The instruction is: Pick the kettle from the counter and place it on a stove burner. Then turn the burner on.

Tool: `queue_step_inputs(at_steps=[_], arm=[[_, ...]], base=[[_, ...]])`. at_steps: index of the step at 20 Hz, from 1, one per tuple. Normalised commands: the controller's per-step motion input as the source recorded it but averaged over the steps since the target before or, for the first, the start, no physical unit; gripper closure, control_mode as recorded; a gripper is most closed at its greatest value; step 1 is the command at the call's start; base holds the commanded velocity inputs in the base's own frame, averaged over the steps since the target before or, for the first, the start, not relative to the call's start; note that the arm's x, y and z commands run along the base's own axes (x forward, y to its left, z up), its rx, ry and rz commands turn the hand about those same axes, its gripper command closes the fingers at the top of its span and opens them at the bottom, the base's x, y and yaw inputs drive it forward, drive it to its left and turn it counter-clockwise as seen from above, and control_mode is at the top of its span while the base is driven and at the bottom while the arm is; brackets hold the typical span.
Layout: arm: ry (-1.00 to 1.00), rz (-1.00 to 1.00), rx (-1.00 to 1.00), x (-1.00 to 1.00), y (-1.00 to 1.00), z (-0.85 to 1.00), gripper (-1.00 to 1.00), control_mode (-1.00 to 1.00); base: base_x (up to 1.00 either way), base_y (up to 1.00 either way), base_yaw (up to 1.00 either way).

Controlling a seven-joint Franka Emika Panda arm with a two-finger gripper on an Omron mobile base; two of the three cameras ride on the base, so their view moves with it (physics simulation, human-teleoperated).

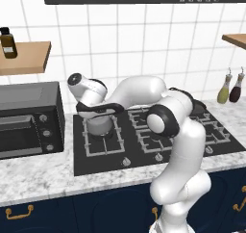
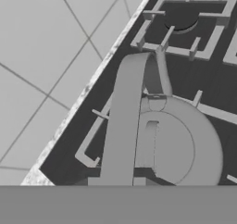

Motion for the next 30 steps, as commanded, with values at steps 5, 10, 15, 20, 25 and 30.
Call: queue_step_inputs(at_steps=[5, 10, 15, 20, 25, 30], arm=[[0.01, 0.0, 0.0, 0.0, -0.13, -0.12, 1.0, -1.0], [-0.01, 0.0, 0.0, 0.0, -0.06, 0.0, 1.0, -1.0], [-0.02, 0.0, 0.0, 0.0, -0.14, 0.0, 1.0, -1.0], [0.0, 0.0, 0.0, 0.0, 0.0, 0.0, -1.0, -1.0], [0.0, 0.0, 0.0, 0.0, 0.0, 0.03, -1.0, -1.0], [-0.02, 0.0, 0.0, -0.04, 0.0, 0.54, -1.0, -1.0]], base=[[0.0, 0.0, 0.0], [0.0, 0.0, 0.0], [0.0, 0.0, 0.0], [0.0, 0.0, 0.0], [0.0, 0.0, 0.0], [0.0, 0.0, 0.0]])
